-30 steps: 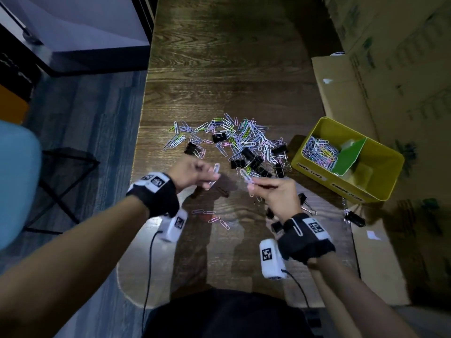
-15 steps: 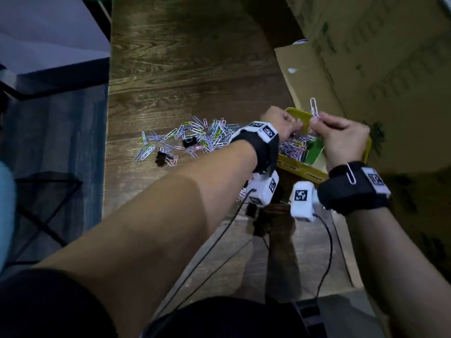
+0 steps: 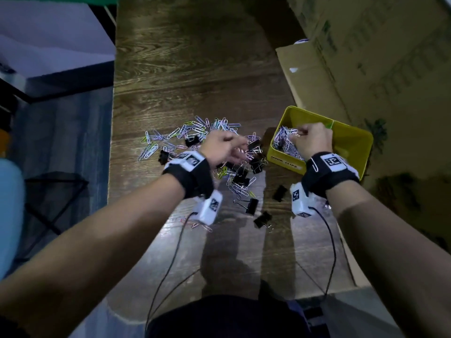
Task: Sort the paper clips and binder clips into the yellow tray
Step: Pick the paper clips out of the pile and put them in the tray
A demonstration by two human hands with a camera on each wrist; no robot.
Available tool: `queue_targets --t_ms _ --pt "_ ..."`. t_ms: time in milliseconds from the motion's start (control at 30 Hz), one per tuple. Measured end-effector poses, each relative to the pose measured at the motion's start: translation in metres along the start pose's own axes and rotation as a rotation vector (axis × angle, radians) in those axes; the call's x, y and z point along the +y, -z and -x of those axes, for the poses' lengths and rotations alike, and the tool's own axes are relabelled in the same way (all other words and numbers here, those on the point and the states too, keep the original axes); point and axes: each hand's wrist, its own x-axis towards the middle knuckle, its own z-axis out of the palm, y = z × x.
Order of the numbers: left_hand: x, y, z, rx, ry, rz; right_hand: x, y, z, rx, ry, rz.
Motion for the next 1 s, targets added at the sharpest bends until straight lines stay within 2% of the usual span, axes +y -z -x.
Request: queue_targets --t_ms 100,167,233,300,367,400,467,567,633,700,833,900,933,1000 --pt "-0.036 0.058 0.025 0.079 0.025 -0.239 0.0 0.002 0.01 0.045 0.101 -0.003" --pt "-0.06 0.088 0.044 0.12 0.004 -0.55 -0.007 0.0 0.029 0.065 0.24 -0.072" --pt "-0.083 0.102 0.066 0.13 -0.037 -0.831 -0.018 -0.011 0.059 0.011 0.387 -0.157" --pt "-0.107 0.101 0.089 0.036 -0.083 -1.006 -0.026 -0.033 0.095 -0.186 0.548 -0.093" --pt "-0.132 0.092 0.106 -0.086 -0.131 -1.083 -0.025 -0.064 0.132 -0.476 0.66 0.114" --pt "-0.141 0.086 0.113 -0.102 -0.17 -1.118 -0.022 -0.082 0.148 -0.572 0.686 0.231" --pt "-0.149 0.075 0.123 -0.039 -0.244 -1.178 -0.015 -0.108 0.175 -0.629 0.669 0.391" --pt "-0.145 0.056 0.13 -0.005 -0.23 -1.239 -0.011 -0.127 0.198 -0.61 0.61 0.526" --pt "-0.153 0.048 0.131 -0.071 -0.188 -1.345 -0.014 -0.131 0.204 -0.586 0.646 0.6" --pt "-0.165 0.046 0.13 -0.138 -0.127 -1.341 -0.017 -0.131 0.207 -0.619 0.636 0.599" --pt "-0.17 0.049 0.131 -0.119 -0.14 -1.326 -0.022 -0.131 0.208 -0.655 0.652 0.65" --pt "-0.163 0.049 0.131 -0.096 -0.213 -1.357 -0.024 -0.131 0.208 -0.663 0.648 0.679" --pt "-0.159 0.048 0.132 -0.111 -0.239 -1.415 -0.025 -0.131 0.209 -0.669 0.644 0.685" --pt "-0.15 0.046 0.133 -0.178 -0.186 -1.454 -0.025 -0.132 0.209 -0.677 0.62 0.668"
